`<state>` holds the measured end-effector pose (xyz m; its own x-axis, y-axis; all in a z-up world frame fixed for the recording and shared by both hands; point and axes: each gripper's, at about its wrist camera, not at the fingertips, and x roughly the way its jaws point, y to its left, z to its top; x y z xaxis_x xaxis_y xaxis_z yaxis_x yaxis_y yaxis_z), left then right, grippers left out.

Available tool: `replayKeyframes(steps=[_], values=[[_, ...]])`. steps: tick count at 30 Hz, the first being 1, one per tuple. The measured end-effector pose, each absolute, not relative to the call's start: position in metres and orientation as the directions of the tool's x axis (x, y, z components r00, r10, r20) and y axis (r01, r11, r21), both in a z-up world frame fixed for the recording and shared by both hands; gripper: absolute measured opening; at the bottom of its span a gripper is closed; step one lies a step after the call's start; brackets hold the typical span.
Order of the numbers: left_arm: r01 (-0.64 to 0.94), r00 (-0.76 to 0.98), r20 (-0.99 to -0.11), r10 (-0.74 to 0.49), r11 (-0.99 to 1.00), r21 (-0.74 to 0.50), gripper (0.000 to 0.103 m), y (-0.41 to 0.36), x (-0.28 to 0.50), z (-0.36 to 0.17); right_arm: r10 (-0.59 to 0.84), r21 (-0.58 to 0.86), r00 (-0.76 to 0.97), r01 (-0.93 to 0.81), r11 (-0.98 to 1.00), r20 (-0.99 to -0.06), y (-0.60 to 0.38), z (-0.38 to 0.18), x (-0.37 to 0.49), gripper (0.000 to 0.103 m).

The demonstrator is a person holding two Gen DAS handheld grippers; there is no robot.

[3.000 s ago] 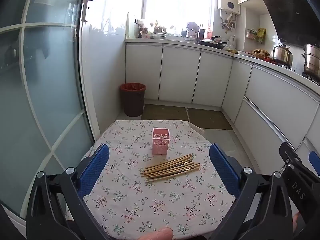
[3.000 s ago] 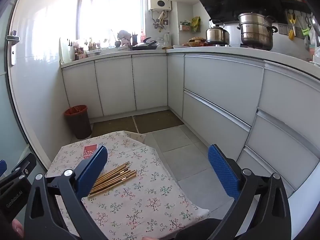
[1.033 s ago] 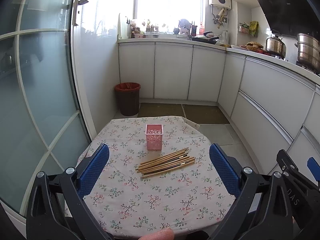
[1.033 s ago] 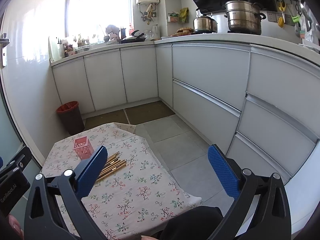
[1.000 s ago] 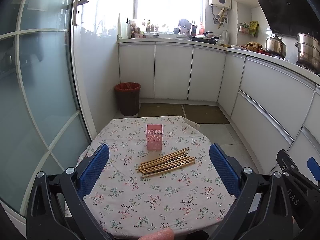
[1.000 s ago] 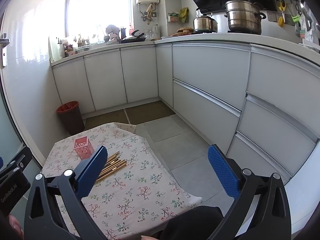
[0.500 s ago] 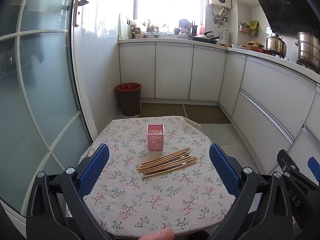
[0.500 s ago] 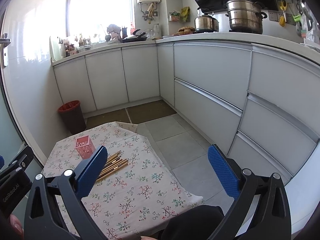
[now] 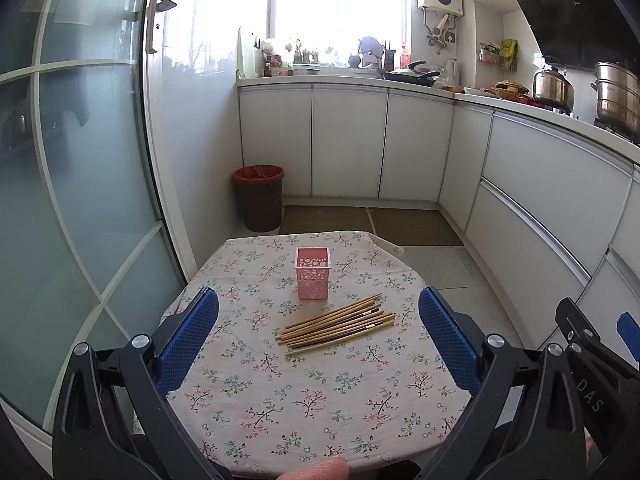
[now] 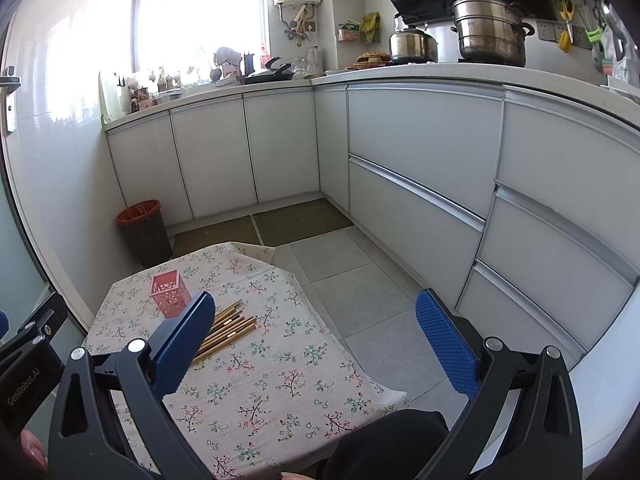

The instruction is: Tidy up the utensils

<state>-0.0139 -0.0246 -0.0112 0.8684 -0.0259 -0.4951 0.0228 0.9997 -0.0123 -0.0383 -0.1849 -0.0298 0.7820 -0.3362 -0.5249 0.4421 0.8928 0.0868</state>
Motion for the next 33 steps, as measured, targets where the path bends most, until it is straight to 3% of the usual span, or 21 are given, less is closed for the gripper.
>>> replayKeyframes(steps=[12,16,19,22,26,29,33], values=[[0.021,0.853,-0.522,-0.012,1.000,0.010,0.096,-0.029,-0.001,-0.019,-0.346,0.084,0.768,0.457,0.885,-0.539,-0.189,-0.038,-0.032,0.098],[0.058,0.789,-0.614,0.005,0.995,0.083,0.096,-0.032,0.054,-0.046,-0.277,0.161,0.724,0.472,0.867,-0.632,-0.209,-0.064,-0.006,0.098],[0.196,0.564,-0.816,-0.124,0.981,-0.014,0.096,-0.027,0.133,-0.097,-0.151,0.266,0.676,0.472,0.841,-0.722,-0.234,-0.099,0.019,0.098],[0.212,0.321,-0.929,-0.187,0.970,-0.122,0.096,-0.024,0.196,-0.154,-0.046,0.346,0.635,0.480,0.806,-0.771,-0.252,-0.134,0.045,0.098],[0.199,0.206,-0.957,-0.207,0.966,-0.166,0.095,-0.038,0.251,-0.196,-0.019,0.354,0.590,0.509,0.785,-0.807,-0.265,-0.168,0.080,0.098],[0.271,0.142,-0.950,-0.280,0.934,-0.234,0.094,-0.073,0.279,-0.209,0.027,0.369,0.552,0.520,0.770,-0.834,-0.272,-0.192,0.106,0.098],[0.399,0.128,-0.942,-0.312,0.885,-0.239,0.091,-0.128,0.313,-0.215,0.078,0.377,0.507,0.520,0.767,-0.858,-0.274,-0.223,0.127,0.098]])
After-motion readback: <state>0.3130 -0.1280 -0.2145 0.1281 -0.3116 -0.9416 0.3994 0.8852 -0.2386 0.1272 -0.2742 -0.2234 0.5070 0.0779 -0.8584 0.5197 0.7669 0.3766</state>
